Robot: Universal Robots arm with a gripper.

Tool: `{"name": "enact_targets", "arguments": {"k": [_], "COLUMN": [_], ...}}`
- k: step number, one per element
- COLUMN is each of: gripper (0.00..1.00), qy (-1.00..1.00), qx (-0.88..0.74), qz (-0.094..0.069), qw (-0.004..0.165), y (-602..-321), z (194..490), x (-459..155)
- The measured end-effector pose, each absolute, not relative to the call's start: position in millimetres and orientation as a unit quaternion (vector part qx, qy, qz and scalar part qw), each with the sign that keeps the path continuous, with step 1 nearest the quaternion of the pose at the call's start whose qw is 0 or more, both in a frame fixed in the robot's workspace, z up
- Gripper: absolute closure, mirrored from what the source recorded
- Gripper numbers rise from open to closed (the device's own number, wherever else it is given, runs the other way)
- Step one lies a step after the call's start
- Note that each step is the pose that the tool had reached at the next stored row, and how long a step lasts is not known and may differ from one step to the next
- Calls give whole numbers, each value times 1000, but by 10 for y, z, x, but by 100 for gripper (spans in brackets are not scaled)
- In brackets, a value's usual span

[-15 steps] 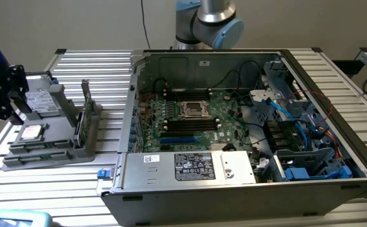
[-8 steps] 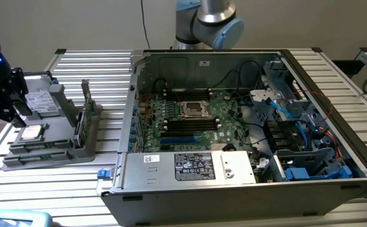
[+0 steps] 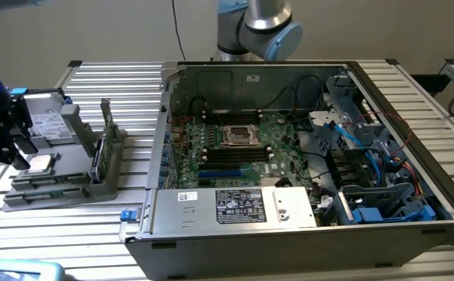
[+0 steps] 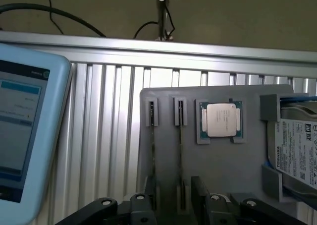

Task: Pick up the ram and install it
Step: 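Pick up the ram and move it above insertion slot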

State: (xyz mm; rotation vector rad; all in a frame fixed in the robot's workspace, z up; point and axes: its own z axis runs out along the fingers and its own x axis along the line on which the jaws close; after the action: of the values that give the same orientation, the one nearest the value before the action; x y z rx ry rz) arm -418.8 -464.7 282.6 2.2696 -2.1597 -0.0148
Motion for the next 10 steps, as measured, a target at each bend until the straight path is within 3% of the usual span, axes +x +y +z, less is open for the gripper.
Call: {"name": "enact_targets", "arguments": {"k": [10], "gripper": [58], "qy": [-689], "qx": [725], "qz": [-5], "qw": [4], "y": [-4704], "z": [2699], "x": [-4189]}}
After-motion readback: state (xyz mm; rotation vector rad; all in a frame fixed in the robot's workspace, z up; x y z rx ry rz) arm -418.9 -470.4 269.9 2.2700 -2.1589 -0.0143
